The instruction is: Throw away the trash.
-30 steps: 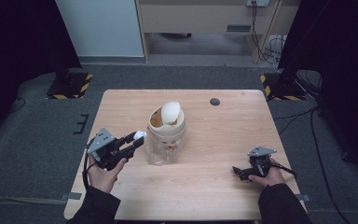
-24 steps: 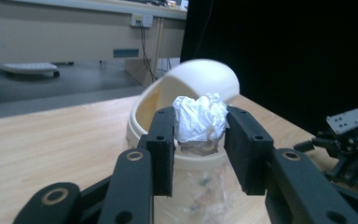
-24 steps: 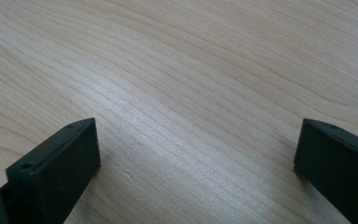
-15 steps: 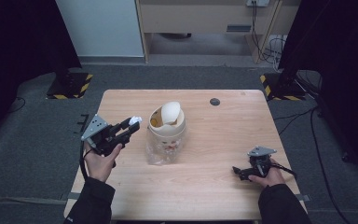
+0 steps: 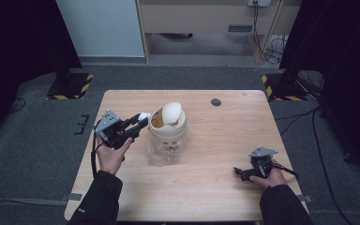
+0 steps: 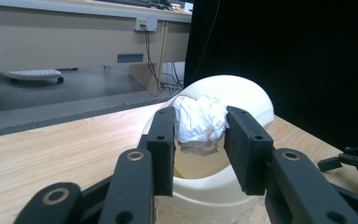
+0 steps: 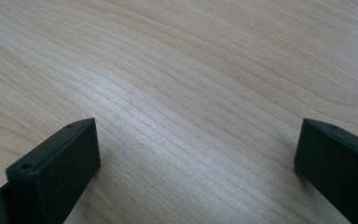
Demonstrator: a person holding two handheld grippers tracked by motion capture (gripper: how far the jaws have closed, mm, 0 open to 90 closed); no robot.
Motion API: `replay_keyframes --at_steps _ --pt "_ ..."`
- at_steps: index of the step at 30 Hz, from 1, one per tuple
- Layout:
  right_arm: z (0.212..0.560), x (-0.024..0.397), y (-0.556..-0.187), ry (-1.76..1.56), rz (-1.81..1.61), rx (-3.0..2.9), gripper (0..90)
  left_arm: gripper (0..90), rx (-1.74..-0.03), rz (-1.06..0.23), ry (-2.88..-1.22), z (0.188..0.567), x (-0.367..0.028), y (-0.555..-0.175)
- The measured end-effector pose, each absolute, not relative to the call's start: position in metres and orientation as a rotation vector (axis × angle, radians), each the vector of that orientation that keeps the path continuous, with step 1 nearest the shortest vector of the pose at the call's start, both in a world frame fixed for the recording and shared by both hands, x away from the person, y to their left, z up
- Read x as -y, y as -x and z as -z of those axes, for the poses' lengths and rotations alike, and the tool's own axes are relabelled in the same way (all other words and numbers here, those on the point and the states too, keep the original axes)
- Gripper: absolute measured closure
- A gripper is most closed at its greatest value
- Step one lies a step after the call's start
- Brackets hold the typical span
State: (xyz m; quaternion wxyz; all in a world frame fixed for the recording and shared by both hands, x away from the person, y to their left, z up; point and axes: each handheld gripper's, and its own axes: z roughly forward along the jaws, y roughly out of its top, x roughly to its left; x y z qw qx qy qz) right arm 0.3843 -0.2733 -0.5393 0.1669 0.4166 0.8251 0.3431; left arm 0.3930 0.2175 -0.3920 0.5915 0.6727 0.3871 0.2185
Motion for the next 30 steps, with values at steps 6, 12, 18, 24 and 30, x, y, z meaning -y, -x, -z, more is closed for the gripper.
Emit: replay_keyframes --at_steps 6,12,18,24,30 --pt "0.539 0.273 -0.384 -1.186 -0.976 -2.348 0.5 63.6 -0.908 -0.499 -1.576 0.399 -0.211 -0.409" --pt "0.539 0.273 -0.384 -1.186 -0.977 -2.348 0.5 63.7 -0.925 -0.489 -1.587 0.407 -0.208 -0.421" --pt "0.539 0.273 -0.384 -1.186 -0.977 -2.348 0.5 63.7 -0.918 -0.472 -1.608 0.412 -0.204 -0.426" --pt "0.539 0.273 -0.384 -1.186 -0.977 -2.348 0.5 63.7 -0.915 -0.464 -1.648 0.419 -0.195 -0.433" --pt "0.539 0.273 -0.384 -1.185 -0.977 -2.349 0.5 63.4 -0.931 -0.445 -1.67 0.426 -0.191 -0.439"
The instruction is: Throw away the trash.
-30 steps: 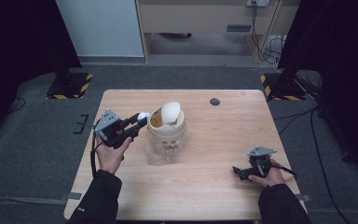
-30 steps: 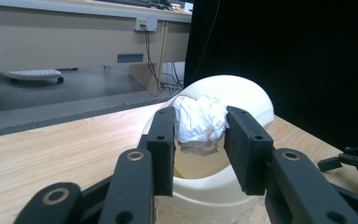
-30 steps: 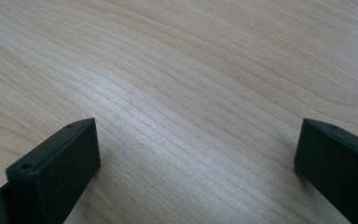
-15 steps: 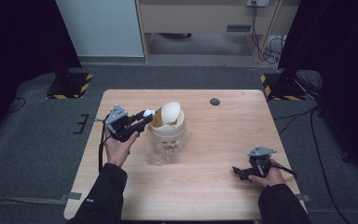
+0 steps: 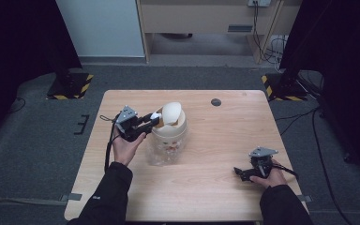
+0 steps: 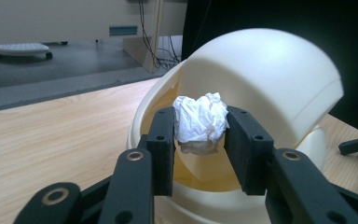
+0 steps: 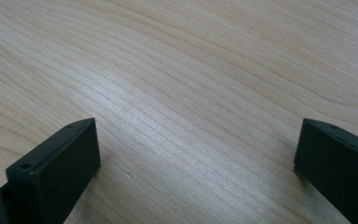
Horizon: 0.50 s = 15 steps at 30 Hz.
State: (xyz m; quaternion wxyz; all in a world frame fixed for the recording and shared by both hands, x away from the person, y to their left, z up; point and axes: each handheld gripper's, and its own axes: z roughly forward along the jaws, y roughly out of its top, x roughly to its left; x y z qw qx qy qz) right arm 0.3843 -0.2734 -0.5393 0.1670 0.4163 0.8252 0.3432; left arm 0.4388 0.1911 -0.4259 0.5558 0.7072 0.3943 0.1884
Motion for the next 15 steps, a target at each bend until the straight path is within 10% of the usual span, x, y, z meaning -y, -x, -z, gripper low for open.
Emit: replay_keyframes --at_steps 15 --pt "0.5393 0.2733 -0.3843 -1.186 -0.977 -2.348 0.5 49.9 -0.917 -0.392 -1.659 0.4285 -0.1938 -0.4393"
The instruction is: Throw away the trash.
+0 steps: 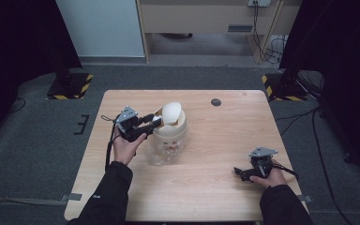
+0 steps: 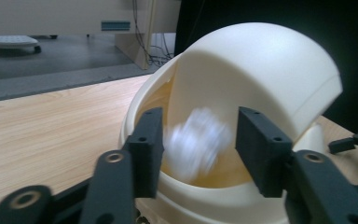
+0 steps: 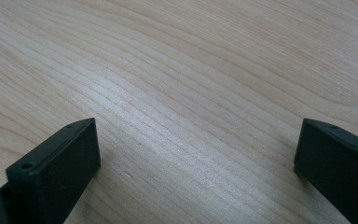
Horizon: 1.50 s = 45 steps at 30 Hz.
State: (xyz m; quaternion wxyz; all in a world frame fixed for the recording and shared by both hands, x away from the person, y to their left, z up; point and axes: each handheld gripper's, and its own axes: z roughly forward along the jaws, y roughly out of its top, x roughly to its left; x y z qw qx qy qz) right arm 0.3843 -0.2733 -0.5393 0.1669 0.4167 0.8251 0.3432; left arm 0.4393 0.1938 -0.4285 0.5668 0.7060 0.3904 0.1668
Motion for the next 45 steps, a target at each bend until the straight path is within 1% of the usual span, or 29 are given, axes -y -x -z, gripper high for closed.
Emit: replay_keyframes --at_steps 2,8,11,19,25,29,33,34,36,40,42,43,45 --pt "0.539 0.273 -0.384 -1.185 -0.977 -2.348 0.5 46.6 -0.909 -0.397 -1.661 0.428 -0.196 -0.438" --pt "0.539 0.273 -0.384 -1.186 -0.977 -2.348 0.5 40.3 -0.898 -0.418 -1.65 0.424 -0.204 -0.431" --pt "0.539 0.273 -0.384 -1.186 -0.977 -2.348 0.5 38.0 -0.909 -0.44 -1.656 0.426 -0.218 -0.418" --pt "0.539 0.273 -0.384 -1.186 -0.977 -2.348 0.5 35.7 -0.988 -0.436 -1.707 0.45 -0.247 -0.389" --pt "0.539 0.273 -0.384 -1.186 -0.977 -2.348 0.5 30.5 -1.06 -0.415 -1.733 0.468 -0.264 -0.368" --pt "0.539 0.273 -0.384 -1.186 -0.977 -2.348 0.5 25.1 -1.104 -0.428 -1.815 0.48 -0.271 -0.357" --pt "0.539 0.273 -0.384 -1.186 -0.977 -2.348 0.5 21.9 -1.165 -0.434 -1.911 0.492 -0.277 -0.35" --pt "0.539 0.273 -0.384 -1.186 -0.977 -2.348 0.5 20.9 -1.165 -0.434 -1.911 0.492 -0.277 -0.35" --pt "0.539 0.273 -0.384 -1.186 -0.977 -2.348 0.5 19.8 -1.212 -0.451 -1.994 0.5 -0.281 -0.349" --pt "0.539 0.273 -0.384 -1.186 -0.977 -2.348 0.5 16.1 -1.263 -0.43 -2.037 0.509 -0.285 -0.353" --pt "0.539 0.273 -0.384 -1.186 -0.977 -2.348 0.5 15.6 -1.272 -0.425 -2.056 0.511 -0.285 -0.354" --pt "0.539 0.273 -0.384 -1.186 -0.977 -2.348 0.5 15.2 -1.28 -0.416 -2.107 0.515 -0.286 -0.355" --pt "0.539 0.273 -0.384 -1.186 -0.977 -2.348 0.5 15.0 -1.283 -0.416 -2.134 0.518 -0.286 -0.356"
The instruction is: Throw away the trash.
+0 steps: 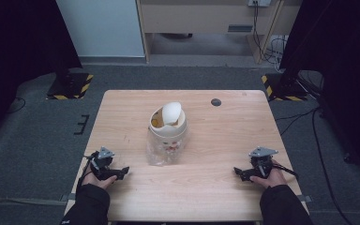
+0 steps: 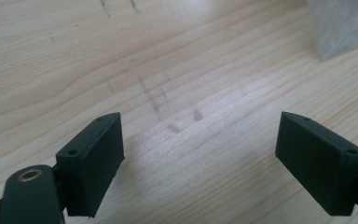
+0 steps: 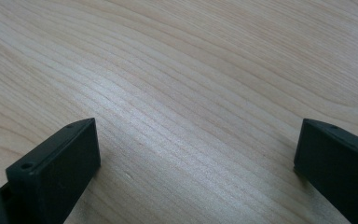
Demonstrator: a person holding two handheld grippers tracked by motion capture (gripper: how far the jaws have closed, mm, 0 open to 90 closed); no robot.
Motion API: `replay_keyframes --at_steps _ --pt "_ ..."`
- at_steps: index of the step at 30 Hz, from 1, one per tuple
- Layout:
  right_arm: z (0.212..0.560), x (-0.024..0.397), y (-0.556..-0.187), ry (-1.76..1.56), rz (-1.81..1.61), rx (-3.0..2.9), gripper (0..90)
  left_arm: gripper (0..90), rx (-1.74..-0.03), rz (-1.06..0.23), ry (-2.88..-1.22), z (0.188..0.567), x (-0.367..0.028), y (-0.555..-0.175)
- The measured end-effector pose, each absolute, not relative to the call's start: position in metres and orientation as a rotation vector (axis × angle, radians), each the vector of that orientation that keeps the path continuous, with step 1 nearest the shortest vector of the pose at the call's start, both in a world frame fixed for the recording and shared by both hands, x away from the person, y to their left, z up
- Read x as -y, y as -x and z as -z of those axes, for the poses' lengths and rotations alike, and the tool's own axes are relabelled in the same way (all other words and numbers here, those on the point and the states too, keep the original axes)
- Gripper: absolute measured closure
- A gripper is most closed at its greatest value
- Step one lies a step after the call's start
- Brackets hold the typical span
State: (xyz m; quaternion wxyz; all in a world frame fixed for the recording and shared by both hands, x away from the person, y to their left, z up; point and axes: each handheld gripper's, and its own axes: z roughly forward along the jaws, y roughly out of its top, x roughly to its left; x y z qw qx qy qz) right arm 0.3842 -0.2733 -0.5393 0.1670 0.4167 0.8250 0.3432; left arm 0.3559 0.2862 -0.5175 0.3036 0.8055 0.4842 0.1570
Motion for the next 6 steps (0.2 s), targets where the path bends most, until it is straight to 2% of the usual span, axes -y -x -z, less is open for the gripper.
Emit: replay_keyframes --at_steps 6 --pt "0.5393 0.2733 -0.3842 -1.186 -0.976 -2.348 0.5 11.0 -1.303 -0.405 -2.151 0.5231 -0.2876 -0.3578"
